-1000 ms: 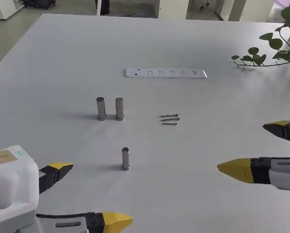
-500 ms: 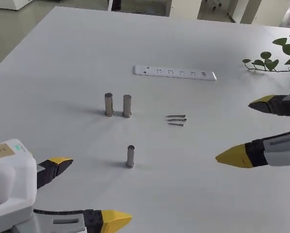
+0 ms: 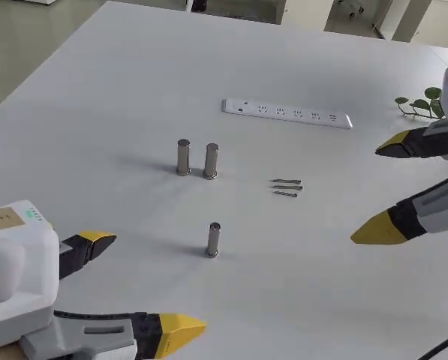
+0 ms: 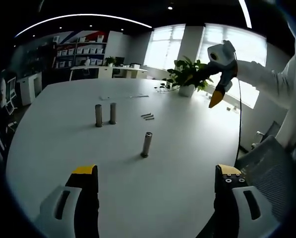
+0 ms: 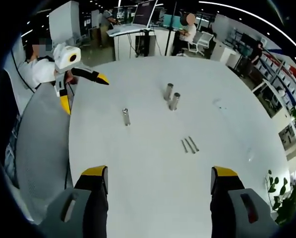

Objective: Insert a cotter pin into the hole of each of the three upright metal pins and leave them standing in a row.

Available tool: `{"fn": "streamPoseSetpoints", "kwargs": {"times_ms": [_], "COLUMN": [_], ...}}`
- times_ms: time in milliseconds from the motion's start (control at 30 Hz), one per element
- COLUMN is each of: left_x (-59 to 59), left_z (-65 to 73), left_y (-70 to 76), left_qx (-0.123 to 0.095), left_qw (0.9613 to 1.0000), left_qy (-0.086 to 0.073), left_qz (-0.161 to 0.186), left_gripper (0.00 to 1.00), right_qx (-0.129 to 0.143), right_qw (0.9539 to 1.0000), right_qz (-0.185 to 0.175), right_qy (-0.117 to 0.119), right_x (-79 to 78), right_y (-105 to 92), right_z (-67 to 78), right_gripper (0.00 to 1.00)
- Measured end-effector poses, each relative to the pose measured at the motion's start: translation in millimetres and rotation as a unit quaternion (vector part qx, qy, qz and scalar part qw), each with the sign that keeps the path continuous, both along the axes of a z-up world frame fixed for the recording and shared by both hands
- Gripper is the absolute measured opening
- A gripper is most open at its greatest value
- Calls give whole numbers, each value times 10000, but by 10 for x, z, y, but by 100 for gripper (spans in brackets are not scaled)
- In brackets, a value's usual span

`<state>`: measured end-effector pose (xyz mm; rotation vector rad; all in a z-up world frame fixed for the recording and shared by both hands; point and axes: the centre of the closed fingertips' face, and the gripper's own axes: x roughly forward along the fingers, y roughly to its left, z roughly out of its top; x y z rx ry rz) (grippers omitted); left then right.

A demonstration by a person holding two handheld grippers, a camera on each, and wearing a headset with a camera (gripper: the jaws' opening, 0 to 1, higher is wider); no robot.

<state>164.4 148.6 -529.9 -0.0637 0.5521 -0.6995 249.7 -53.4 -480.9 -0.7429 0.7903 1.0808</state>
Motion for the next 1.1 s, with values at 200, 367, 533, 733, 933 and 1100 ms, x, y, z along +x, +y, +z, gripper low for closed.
{"fn": "streamPoseSetpoints", "kwargs": {"times_ms": [200, 367, 533, 733, 933, 1100], "left_x": [19, 4, -16, -13, 50, 53], "left_z": [46, 44, 24, 17, 84, 136], "left_y": [26, 30, 5, -8, -6, -32], "left_qx": [-85, -81, -77, -130, -154, -184], "left_qw": [9999, 9999, 9999, 9999, 9997, 9995], "left_qy": [-28, -35, -17, 10, -130, -202], "left_qz": [89, 94, 66, 91, 153, 159], "left_gripper": [98, 98, 98, 98, 95, 98], "right_qx": [-341, -486, -699, -938, -1069, -1227], "right_qw": [9985, 9957, 9908, 9847, 9812, 9785], "right_qz": [393, 723, 1067, 1333, 1441, 1446], "right_qy": [183, 308, 442, 616, 714, 812], "right_x": [125, 184, 217, 318, 425, 507], "right_y": [27, 176, 279, 293, 334, 316], "right_z": [-136, -208, -292, -452, -592, -721], "right_gripper": [78, 76, 73, 64, 54, 46]}}
